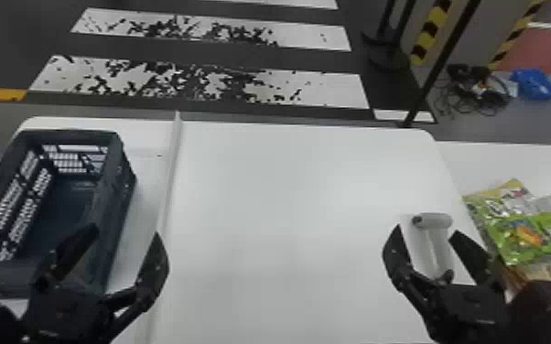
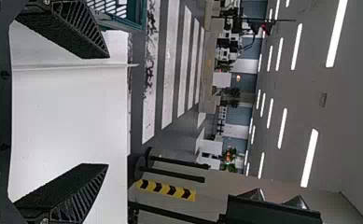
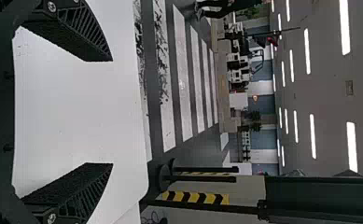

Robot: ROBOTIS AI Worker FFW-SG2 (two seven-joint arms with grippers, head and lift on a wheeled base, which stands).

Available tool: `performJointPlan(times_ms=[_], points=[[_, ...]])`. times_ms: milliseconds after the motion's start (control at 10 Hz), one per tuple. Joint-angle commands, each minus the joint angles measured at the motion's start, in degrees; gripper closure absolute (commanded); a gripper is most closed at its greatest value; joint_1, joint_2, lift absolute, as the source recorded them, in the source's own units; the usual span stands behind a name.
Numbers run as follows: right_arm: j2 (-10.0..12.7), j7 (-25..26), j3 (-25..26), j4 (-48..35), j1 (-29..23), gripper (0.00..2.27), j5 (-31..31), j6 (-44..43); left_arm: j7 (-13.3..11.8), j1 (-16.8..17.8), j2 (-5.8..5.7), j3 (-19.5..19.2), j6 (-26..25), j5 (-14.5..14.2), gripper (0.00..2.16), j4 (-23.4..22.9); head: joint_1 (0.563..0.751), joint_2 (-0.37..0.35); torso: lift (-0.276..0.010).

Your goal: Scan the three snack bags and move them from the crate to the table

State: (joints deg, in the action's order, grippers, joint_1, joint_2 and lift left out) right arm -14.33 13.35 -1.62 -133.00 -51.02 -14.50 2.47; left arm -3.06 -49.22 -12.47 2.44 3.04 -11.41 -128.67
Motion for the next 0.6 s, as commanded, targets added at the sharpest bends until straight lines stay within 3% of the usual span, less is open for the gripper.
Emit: performJointPlan(times_ms=[0,500], points=[[-0.2,0.1,0.1,-0.1,-0.3,0.08,0.0,-0.9,0.0,0.0,0.16,0.0,0.2,0.1,0.03,-0.1,0.695,-0.1,-0.062],[-1.0,0.2,0.5,0.0,-0.9,0.08,-0.6,-3.4,0.3,-0.2,0.6,-0.1,0.5,0.1,0.03,0.3,0.695,-0.106,-0.062]])
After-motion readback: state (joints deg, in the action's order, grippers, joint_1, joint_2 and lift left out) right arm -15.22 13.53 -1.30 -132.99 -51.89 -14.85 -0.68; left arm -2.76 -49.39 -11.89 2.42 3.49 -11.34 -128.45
